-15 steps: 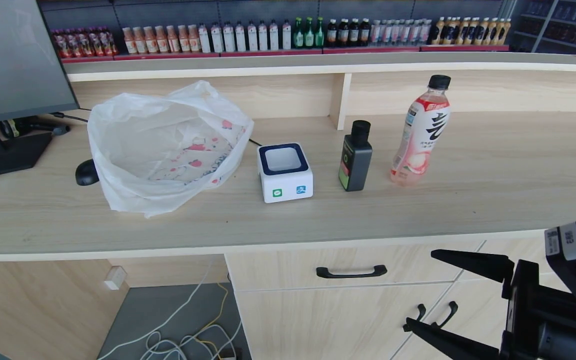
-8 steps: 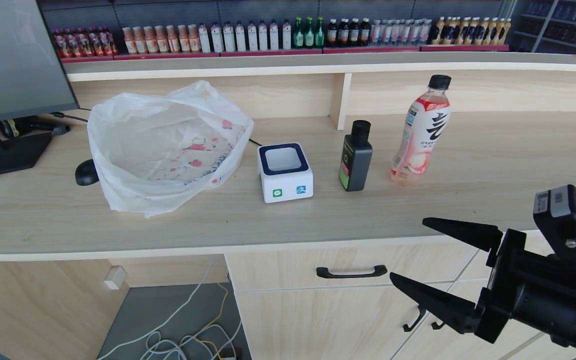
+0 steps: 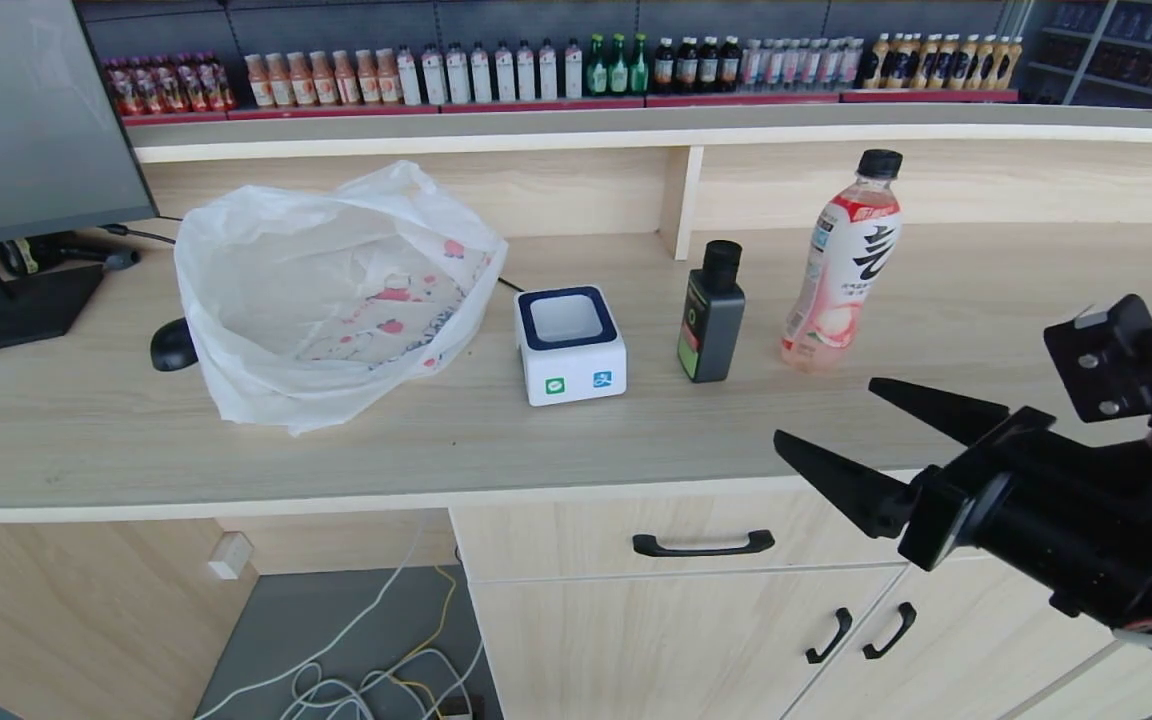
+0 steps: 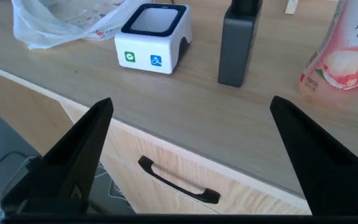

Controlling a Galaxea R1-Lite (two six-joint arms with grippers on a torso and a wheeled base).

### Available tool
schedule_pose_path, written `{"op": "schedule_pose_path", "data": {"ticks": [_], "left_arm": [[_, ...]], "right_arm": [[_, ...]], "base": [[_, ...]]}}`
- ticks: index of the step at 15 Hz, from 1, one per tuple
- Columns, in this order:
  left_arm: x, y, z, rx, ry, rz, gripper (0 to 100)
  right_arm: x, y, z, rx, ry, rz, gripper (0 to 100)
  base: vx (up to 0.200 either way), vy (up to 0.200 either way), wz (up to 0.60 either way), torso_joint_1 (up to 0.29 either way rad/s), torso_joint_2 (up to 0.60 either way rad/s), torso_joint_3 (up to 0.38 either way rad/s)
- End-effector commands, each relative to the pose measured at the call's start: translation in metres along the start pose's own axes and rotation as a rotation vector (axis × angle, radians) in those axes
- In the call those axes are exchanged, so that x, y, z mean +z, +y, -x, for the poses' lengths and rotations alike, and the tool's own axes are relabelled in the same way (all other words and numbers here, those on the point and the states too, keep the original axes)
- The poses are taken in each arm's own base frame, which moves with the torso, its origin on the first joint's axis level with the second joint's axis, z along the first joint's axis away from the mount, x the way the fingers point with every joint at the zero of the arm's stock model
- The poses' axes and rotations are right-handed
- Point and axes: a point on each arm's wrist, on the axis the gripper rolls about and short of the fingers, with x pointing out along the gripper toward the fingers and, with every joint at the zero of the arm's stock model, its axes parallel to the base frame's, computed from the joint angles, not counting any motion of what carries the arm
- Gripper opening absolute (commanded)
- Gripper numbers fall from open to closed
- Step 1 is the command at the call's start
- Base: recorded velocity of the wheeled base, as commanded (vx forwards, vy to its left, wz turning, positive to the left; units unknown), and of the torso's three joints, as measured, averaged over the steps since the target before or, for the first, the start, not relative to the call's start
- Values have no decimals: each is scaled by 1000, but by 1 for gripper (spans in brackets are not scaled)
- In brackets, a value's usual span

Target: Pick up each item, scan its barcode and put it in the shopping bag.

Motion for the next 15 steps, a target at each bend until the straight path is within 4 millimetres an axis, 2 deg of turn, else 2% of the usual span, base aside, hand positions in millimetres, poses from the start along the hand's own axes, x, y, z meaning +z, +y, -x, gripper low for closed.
{"op": "schedule_pose_path", "data": {"ticks": [1, 4, 5, 6, 9, 15], "left_arm": [[0, 0, 0, 0, 0, 0, 100], [0, 0, 0, 0, 0, 0, 100], [0, 0, 0, 0, 0, 0, 100], [0, 0, 0, 0, 0, 0, 100], [0, 0, 0, 0, 0, 0, 100], [0, 0, 0, 0, 0, 0, 100]], "right_arm": [[-5, 1, -27, -53, -41, -63, 100], [-14, -3, -51, -83, -117, -88, 100], [-14, -3, -51, -83, -117, -88, 100], [-14, -2, -63, -84, -130, -86, 100], [-11, -4, -78, -95, -147, -85, 100], [-14, -28, -111, -172, -164, -67, 100]], "base": [[0, 0, 0, 0, 0, 0], [0, 0, 0, 0, 0, 0], [0, 0, 0, 0, 0, 0], [0, 0, 0, 0, 0, 0], [0, 0, 0, 0, 0, 0], [0, 0, 0, 0, 0, 0]]}}
